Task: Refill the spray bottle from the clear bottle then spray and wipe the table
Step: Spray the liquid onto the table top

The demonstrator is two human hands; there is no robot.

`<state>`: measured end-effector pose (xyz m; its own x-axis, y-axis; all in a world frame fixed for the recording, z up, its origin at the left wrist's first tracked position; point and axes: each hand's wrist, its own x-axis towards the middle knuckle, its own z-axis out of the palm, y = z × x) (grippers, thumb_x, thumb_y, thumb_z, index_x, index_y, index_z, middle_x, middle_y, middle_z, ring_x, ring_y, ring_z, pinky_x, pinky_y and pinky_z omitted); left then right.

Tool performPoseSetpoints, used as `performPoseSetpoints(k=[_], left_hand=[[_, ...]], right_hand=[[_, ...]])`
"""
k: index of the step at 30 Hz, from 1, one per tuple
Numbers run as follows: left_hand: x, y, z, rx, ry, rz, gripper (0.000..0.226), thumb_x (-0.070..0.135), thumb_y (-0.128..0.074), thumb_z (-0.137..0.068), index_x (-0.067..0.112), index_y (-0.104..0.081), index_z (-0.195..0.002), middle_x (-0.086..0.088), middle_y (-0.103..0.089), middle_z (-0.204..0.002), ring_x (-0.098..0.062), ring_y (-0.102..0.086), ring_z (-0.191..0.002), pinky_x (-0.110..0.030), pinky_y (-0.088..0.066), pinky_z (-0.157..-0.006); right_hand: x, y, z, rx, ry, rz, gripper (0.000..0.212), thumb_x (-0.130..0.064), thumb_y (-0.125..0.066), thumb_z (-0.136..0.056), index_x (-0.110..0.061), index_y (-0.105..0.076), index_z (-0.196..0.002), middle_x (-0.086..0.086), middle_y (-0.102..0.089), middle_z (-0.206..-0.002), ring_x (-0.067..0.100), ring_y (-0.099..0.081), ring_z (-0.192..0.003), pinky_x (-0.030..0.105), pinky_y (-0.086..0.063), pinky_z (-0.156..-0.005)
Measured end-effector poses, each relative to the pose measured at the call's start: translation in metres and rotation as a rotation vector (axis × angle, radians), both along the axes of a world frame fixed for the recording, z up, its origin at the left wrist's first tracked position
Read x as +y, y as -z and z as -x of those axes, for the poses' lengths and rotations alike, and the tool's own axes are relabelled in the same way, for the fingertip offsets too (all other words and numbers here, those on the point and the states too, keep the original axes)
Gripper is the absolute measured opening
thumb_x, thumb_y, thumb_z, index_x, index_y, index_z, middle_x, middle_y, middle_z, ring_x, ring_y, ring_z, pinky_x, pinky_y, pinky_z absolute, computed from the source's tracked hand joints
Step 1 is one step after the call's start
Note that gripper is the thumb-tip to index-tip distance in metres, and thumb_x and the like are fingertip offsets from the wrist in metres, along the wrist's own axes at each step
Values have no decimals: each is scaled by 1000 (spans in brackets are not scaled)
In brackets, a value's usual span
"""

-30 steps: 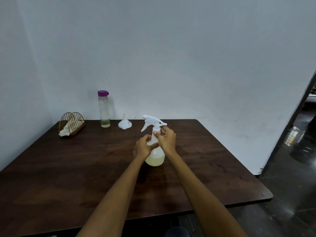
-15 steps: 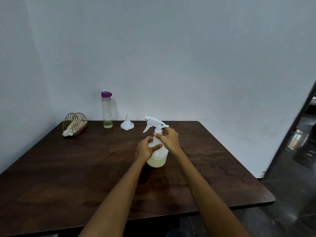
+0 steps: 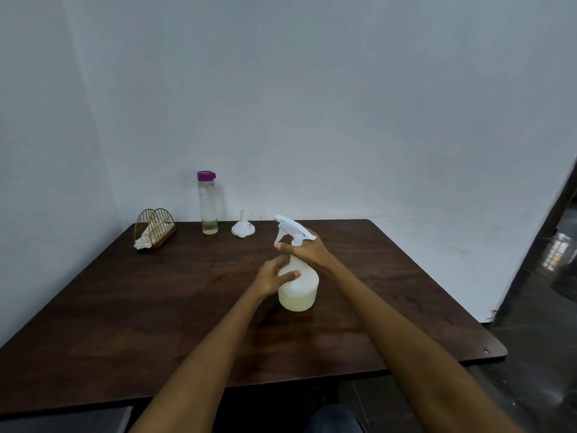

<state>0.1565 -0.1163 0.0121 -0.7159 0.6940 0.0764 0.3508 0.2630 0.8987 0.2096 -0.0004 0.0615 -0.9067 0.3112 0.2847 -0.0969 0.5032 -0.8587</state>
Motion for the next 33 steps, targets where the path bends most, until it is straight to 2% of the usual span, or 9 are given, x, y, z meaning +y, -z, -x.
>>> performPoseSetpoints(k=[3, 5, 9, 12, 16, 20, 23, 29, 33], left_hand=[[-22, -1, -4, -42, -70, -30, 43, 18, -68, -86, 0, -58, -124, -11, -65, -115, -20, -60, -106, -23, -49, -81], [-45, -1, -7, -39, -216, -74, 32, 25, -68, -86, 2, -66, -109, -5, -68, -94, -18, -62, -89, -22, -49, -69], [-113, 7, -9, 219, -565, 211, 29, 38, -62, -89, 12, -70, -99, -2, -71, -99, -19, -65, -96, -34, -51, -83], [-162, 19, -8, 290, -687, 549, 23, 20, -55, -93, 12, -62, -114, -9, -63, -120, -26, -57, -114, -37, -48, -93], [-205, 19, -12, 274, -563, 998, 41, 20, -45, -98, 9, -45, -137, -14, -32, -146, -32, -31, -135, -40, -38, -106], [-224, 4, -6, 124, -363, 1246, 77, 49, -57, -89, 10, -27, -149, -15, -14, -154, -34, -23, -141, -42, -34, -112], [-226, 8, -3, 89, -357, 1256, 93, 57, -64, -80, 9, -25, -149, -14, -14, -154, -34, -23, -141, -45, -34, -112], [-219, 11, -2, 98, -418, 1252, 100, 56, -68, -75, 12, -19, -150, -10, -11, -153, -35, -20, -141, -47, -38, -109], [-216, 11, -2, 100, -417, 1290, 101, 57, -68, -75, 14, -18, -151, -10, -11, -152, -34, -22, -140, -43, -42, -107]], right_hand=[[-10, -8, -10, -41, -92, 33, 12, -15, -65, -86, -15, -63, -98, -6, -61, -81, 8, -58, -78, 20, -46, -72], [-15, -17, -16, -55, -102, 126, 23, -6, -63, -85, -8, -65, -107, 2, -65, -89, 15, -59, -87, 26, -48, -78], [-21, -38, -33, -110, -319, 254, 30, -3, -57, -91, -14, -61, -119, 18, -64, -117, 21, -63, -100, 38, -53, -87], [-31, -48, -43, -163, -408, 280, 18, -26, -51, -97, -25, -64, -110, 4, -67, -98, 9, -62, -76, 22, -52, -60], [-50, -42, -48, -272, -413, 265, 34, -39, -41, -99, -14, -60, -90, 4, -62, -84, 16, -56, -72, 21, -44, -47], [-76, -27, -46, -407, -386, 26, 47, -45, -39, -98, -5, -56, -115, 6, -67, -82, 20, -64, -82, 22, -47, -51], [-88, -21, -42, -518, -344, -30, 42, -45, -44, -95, -6, -60, -95, 9, -67, -82, 24, -66, -75, 21, -46, -51], [-107, -10, -28, -512, -119, -171, 33, -52, -55, -86, -23, -67, -96, 6, -53, -64, 18, -54, -62, 25, -47, -52], [-110, -10, -25, -569, -207, -155, 37, -46, -52, -92, -11, -61, -101, 8, -59, -66, 17, -60, -63, 24, -51, -49]])
